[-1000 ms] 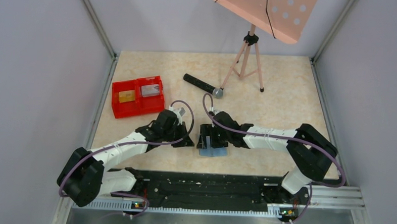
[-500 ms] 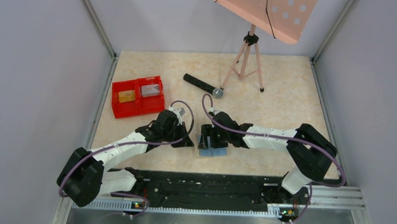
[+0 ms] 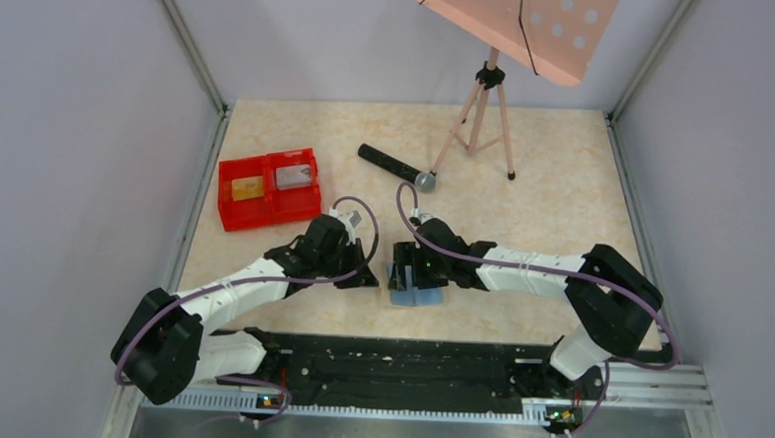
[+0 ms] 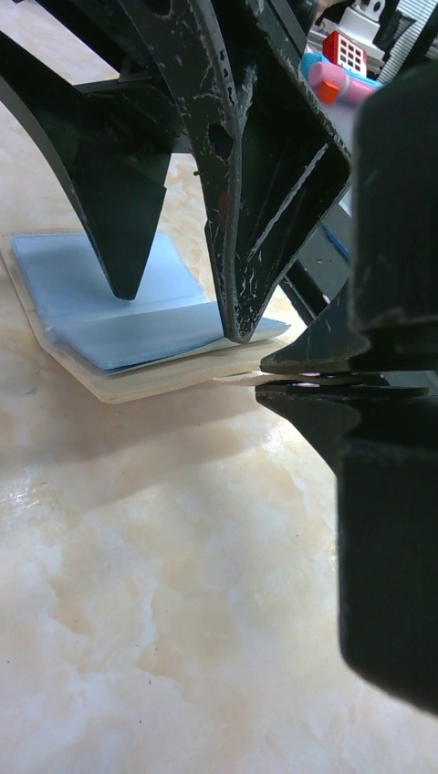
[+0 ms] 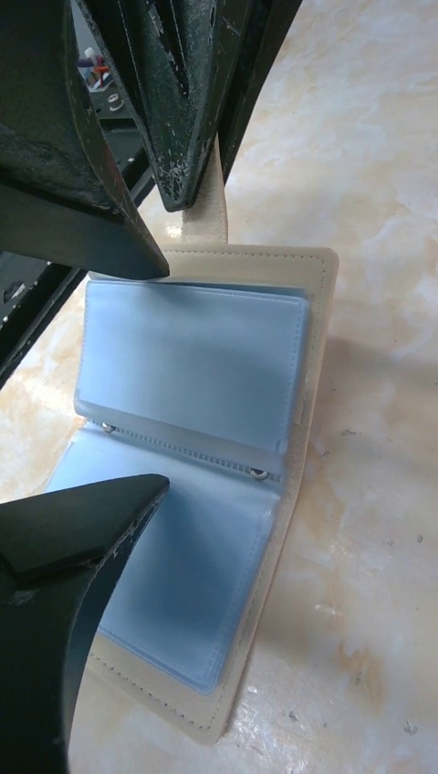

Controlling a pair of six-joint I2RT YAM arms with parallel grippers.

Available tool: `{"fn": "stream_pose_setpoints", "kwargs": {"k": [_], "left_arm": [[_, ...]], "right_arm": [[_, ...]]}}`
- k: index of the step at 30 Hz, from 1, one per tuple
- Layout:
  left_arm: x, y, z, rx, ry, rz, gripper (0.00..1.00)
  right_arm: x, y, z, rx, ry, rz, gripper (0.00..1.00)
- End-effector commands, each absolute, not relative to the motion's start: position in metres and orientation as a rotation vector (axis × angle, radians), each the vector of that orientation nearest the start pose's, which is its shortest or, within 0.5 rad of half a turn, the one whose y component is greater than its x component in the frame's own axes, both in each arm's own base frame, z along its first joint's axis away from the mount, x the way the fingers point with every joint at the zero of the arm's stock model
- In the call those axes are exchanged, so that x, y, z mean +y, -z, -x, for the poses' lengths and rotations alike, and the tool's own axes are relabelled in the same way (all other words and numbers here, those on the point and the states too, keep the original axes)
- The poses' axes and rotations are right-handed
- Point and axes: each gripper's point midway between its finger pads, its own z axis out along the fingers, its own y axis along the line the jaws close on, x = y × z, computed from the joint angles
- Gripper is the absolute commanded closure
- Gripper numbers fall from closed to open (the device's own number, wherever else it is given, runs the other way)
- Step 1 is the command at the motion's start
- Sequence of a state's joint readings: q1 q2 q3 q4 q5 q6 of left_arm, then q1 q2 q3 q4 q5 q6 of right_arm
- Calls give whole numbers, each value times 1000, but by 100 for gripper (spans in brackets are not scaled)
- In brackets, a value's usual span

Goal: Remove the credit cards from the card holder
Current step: Remove the credit card from the card holder.

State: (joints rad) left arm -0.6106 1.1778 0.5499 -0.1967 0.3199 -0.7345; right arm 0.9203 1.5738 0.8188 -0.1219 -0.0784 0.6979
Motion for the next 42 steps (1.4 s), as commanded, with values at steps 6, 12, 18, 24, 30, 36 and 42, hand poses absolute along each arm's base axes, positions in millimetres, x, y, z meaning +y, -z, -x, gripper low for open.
{"fn": "stream_pose_setpoints", "kwargs": {"k": [6, 12, 18, 24, 30, 36, 42], "left_arm": [[-234, -84, -194, 2533, 963, -27, 100], [-233, -84, -194, 2534, 962, -20, 100], [-232, -84, -194, 2529, 961, -18, 100], [-232, -83, -193, 2531, 962, -13, 100], [-231, -84, -193, 2528, 963, -11, 100], [-231, -83, -191, 2526, 967, -7, 100], [-231, -84, -191, 2523, 972, -7, 100]], "right_arm": [[330, -72, -204, 2503, -776, 325, 22], [326, -71, -205, 2505, -744, 322, 22], [326, -70, -204, 2513, -753, 317, 21], [332, -85, -204, 2477, -814, 312, 20], [330, -77, -203, 2501, -793, 310, 20], [330, -70, -203, 2515, -779, 312, 19], [336, -65, -202, 2531, -800, 321, 19]]}}
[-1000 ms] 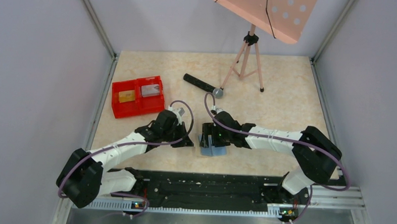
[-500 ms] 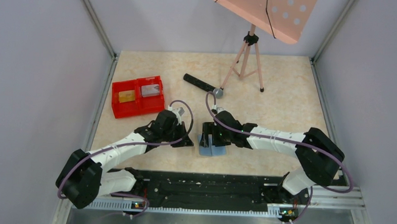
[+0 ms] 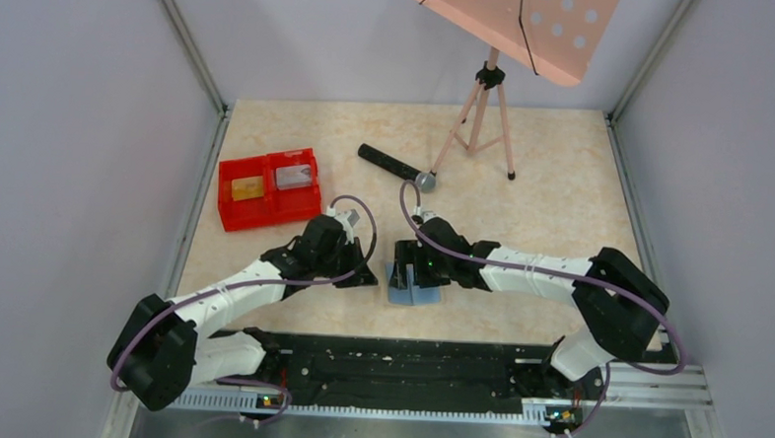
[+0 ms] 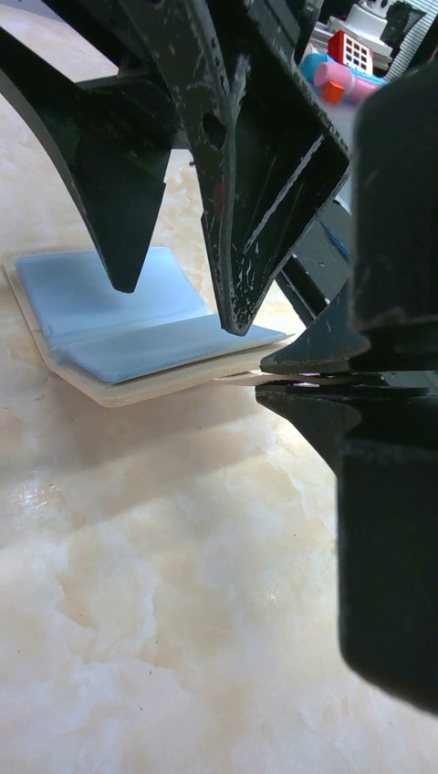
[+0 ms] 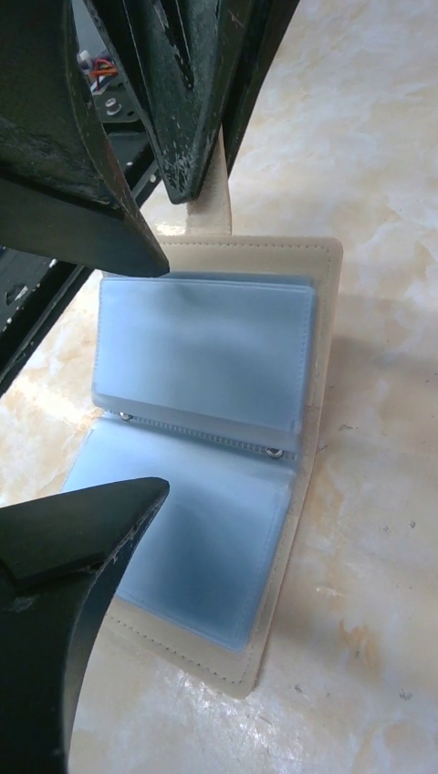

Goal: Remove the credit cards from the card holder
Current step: Remove the credit card from the card holder.

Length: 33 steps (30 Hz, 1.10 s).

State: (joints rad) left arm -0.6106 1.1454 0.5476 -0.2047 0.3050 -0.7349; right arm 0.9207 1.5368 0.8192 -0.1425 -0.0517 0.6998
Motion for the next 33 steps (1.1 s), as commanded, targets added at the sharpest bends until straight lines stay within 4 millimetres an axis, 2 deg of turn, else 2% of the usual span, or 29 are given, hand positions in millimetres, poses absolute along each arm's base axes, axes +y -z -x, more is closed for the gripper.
{"fn": "stream_pose_setpoints", "kwargs": {"k": [1, 15, 20, 26, 33], "left_arm": [[-231, -84, -191, 2525, 972, -6, 100], [-233, -81, -192, 2527, 976, -11, 100], [-232, -81, -191, 2528, 969, -12, 100], [-230, -80, -191, 2532, 959, -12, 100], [-228, -81, -192, 2533, 940, -16, 100]], "right_arm": [[336, -63, -202, 2535, -799, 323, 19], [351, -56, -196, 2557, -819, 365, 19], [345, -50, -197, 2571, -777, 359, 20], [337, -55, -201, 2555, -728, 348, 25], [324, -56, -204, 2550, -652, 327, 25]]}}
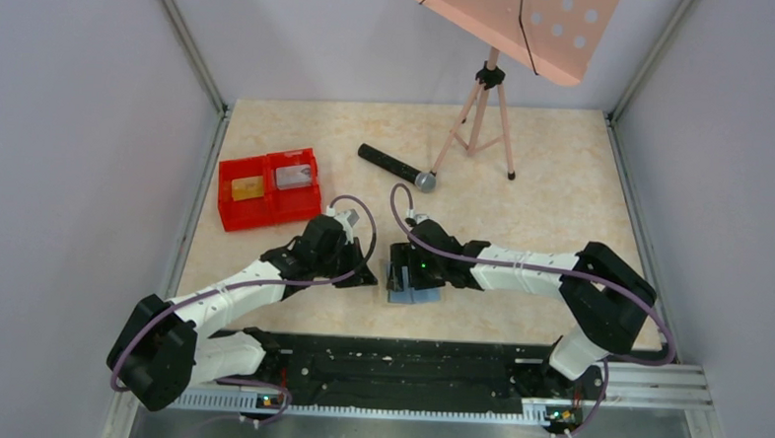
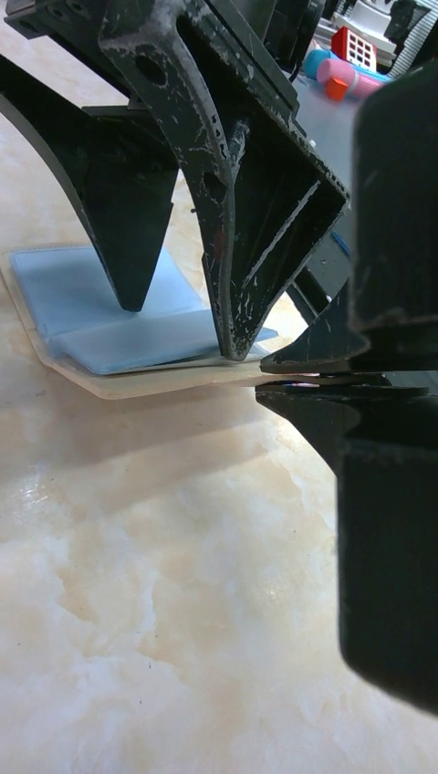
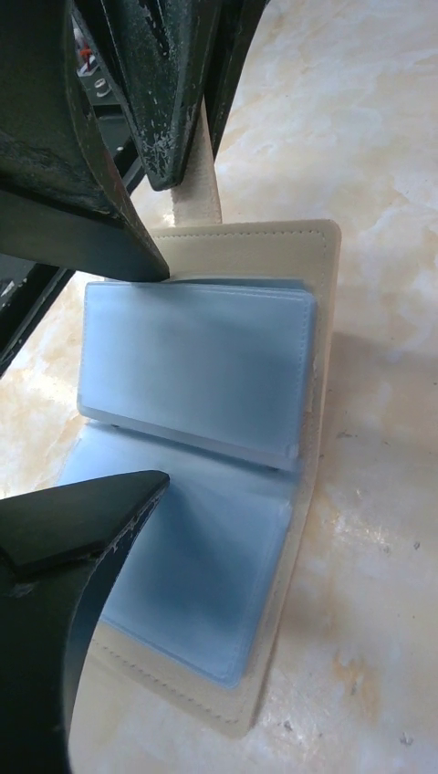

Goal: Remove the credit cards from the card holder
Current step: Remove the credit card from the card holder.

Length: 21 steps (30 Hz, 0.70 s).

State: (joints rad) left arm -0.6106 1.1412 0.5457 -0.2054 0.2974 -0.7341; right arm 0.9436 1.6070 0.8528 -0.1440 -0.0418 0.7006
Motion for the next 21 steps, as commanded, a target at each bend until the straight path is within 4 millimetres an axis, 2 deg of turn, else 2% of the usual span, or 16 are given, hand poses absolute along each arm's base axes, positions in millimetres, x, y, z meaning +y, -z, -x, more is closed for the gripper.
{"fn": "stream_pose_setpoints", "kwargs": {"k": [1, 7, 21], "left_arm": [[-227, -81, -192, 2535, 935, -15, 100], [-228, -83, -193, 2531, 927, -23, 100], [-224, -81, -194, 2539, 894, -36, 100]], "right_arm": [[322, -57, -204, 2547, -645, 324, 25], [318, -68, -208, 2516, -623, 320, 28], [301, -78, -212, 2490, -556, 311, 33]]}}
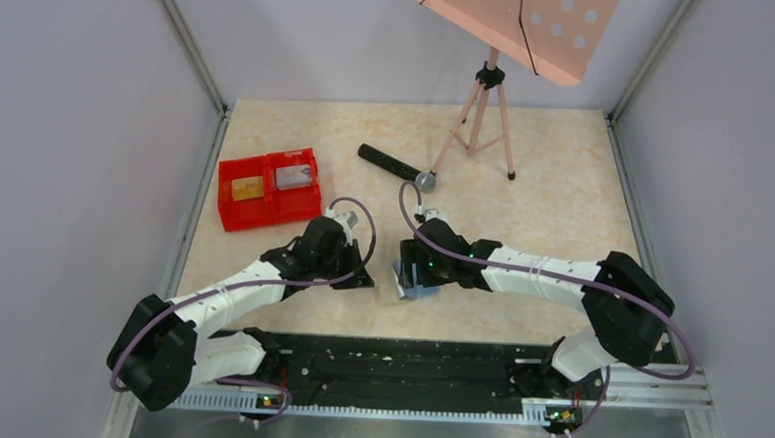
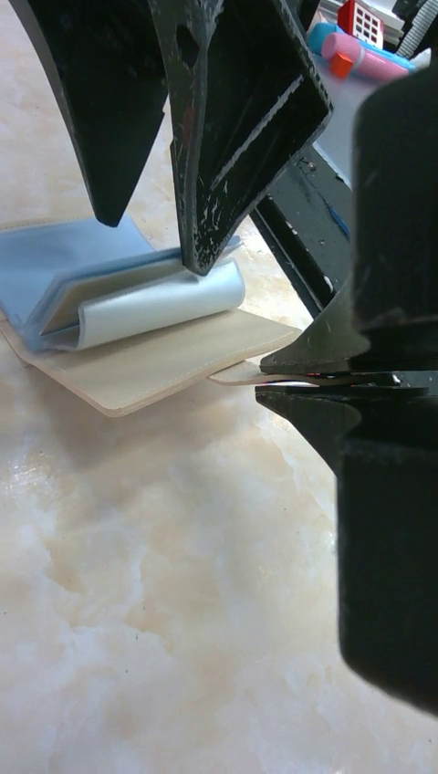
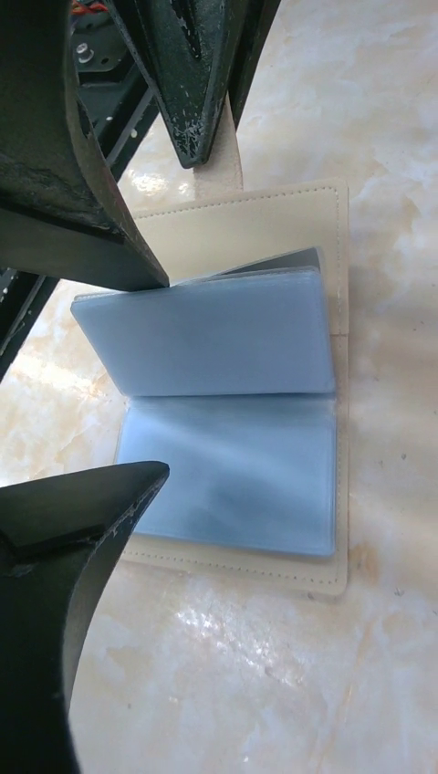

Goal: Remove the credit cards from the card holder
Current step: Remove the credit card from the card holder.

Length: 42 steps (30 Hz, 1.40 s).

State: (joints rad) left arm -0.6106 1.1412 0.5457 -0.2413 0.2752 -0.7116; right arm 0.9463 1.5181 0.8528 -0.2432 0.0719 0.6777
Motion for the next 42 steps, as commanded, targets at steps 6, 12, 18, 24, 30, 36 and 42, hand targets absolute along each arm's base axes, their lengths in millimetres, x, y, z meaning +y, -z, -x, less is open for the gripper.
{"fn": "stream_pose_setpoints", "kwargs": {"k": [6, 12, 18, 24, 30, 36, 42], "left_arm": [[-223, -82, -194, 2538, 888, -37, 100], [-222, -80, -193, 2545, 878, -37, 100], [-223, -81, -195, 2542, 884, -38, 100], [-224, -81, -194, 2541, 890, -44, 100], [-222, -79, -194, 2542, 878, -45, 100], [-213, -82, -201, 2544, 786, -36, 85], [-215, -110, -209, 2493, 781, -62, 67]], "right_arm": [[289, -79, -218, 2481, -517, 298, 33], [280, -81, -220, 2476, -501, 283, 34], [280, -86, -223, 2466, -501, 287, 33], [281, -81, -223, 2482, -490, 293, 30], [292, -85, -224, 2478, -531, 323, 31], [305, -91, -222, 2459, -610, 401, 34], [317, -89, -213, 2468, -714, 425, 47]]}}
